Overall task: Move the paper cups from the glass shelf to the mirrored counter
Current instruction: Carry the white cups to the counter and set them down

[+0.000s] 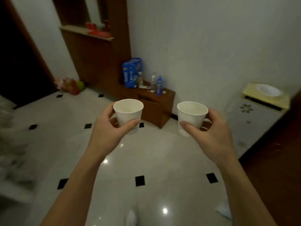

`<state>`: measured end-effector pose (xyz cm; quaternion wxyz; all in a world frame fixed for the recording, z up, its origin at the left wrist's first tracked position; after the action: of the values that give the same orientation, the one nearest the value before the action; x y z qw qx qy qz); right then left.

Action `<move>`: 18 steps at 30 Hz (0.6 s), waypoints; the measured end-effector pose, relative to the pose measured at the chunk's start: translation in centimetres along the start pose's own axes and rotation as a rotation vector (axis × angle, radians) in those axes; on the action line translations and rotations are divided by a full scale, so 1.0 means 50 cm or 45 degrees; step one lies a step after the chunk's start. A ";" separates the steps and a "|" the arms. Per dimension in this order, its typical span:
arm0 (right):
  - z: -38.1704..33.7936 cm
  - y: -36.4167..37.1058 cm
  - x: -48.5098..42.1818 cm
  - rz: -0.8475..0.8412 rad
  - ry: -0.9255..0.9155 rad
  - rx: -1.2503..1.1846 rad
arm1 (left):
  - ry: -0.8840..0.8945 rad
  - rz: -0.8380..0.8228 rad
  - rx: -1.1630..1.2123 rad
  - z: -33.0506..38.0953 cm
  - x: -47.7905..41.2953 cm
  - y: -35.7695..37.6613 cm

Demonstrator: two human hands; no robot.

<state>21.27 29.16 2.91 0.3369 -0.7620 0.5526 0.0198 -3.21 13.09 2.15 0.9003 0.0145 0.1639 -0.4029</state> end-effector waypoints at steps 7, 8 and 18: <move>-0.117 0.308 -0.099 -0.260 -0.128 -0.098 | -0.034 0.283 -0.071 -0.086 -0.072 -0.283; -0.131 0.349 -0.117 -0.284 -0.142 -0.109 | -0.037 0.307 -0.081 -0.103 -0.091 -0.316; -0.226 0.722 -0.335 -0.393 -0.181 -0.135 | -0.073 0.406 -0.118 -0.229 -0.347 -0.566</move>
<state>-20.00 31.14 0.62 0.3337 -0.8510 0.4022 0.0508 -37.88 8.31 -0.39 0.9569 -0.0127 0.1520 -0.2471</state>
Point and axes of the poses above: each hand's wrist, its own x-axis away from the middle knuckle, its own y-axis out of the palm, z = x × y, the point moved 10 cm from there along -x, towards the middle knuckle, and after that the axes turned 8 degrees about x, right-handed, at the moved point
